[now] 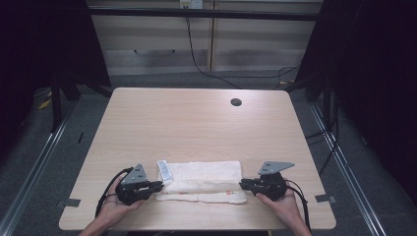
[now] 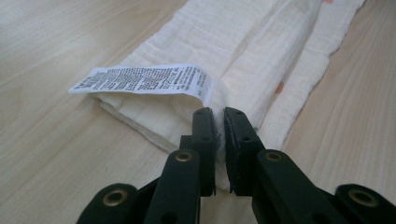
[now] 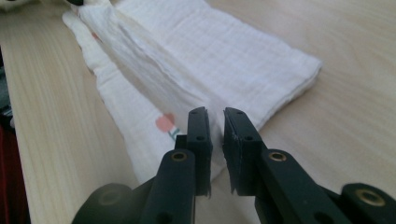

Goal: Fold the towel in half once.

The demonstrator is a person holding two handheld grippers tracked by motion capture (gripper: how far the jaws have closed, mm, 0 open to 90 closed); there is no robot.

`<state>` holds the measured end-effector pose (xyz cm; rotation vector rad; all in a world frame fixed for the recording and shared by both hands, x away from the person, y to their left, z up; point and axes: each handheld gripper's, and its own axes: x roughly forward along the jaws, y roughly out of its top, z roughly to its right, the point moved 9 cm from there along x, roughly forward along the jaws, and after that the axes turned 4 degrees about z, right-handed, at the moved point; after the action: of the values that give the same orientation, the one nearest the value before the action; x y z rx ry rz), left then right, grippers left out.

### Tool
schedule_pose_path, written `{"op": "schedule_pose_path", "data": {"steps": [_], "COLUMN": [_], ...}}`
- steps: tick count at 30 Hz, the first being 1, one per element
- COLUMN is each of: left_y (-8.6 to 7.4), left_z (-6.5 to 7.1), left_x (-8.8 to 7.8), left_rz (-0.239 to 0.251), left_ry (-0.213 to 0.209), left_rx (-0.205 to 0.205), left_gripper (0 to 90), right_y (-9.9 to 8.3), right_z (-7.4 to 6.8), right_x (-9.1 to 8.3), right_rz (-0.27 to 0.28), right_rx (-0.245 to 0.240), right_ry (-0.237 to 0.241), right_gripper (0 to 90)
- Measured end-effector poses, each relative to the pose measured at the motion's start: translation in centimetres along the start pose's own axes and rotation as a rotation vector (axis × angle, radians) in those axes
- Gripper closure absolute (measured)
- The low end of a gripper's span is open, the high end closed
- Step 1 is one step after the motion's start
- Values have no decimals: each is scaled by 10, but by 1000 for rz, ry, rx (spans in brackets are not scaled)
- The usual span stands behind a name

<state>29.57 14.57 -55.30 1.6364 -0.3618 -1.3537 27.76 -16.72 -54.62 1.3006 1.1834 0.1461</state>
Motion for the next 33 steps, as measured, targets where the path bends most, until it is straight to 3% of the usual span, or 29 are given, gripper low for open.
{"op": "schedule_pose_path", "data": {"steps": [7,11,15,18,21,25,29,33], "left_y": [-1,-6,0,3,6,11,19,26], "left_z": [7,9,5,-2,-9,-18,-28,-35], "left_x": [-1,-9,-18,-23,-22,-17,-5,11], "left_rz": [-5,1,52,71,75,79,69,29], "left_ry": [-23,-32,-33,-6,15,38,54,51], "left_rx": [-9,-20,-50,-51,-78,-81,-87,-77], "left_gripper": [742,710,684,677,678,681,680,683], "right_y": [-15,-13,-17,-19,-11,6,20,36], "right_z": [-5,-7,-10,-10,-3,7,16,35], "right_x": [1,-1,-8,-16,-21,-19,-5,12], "right_rz": [-44,-40,-41,-25,8,35,20,13], "right_rx": [9,14,17,32,38,22,4,11], "right_ry": [5,3,3,-11,-36,-59,-58,-71], "right_gripper": [779,738,685,677,683,734,741,756]}}
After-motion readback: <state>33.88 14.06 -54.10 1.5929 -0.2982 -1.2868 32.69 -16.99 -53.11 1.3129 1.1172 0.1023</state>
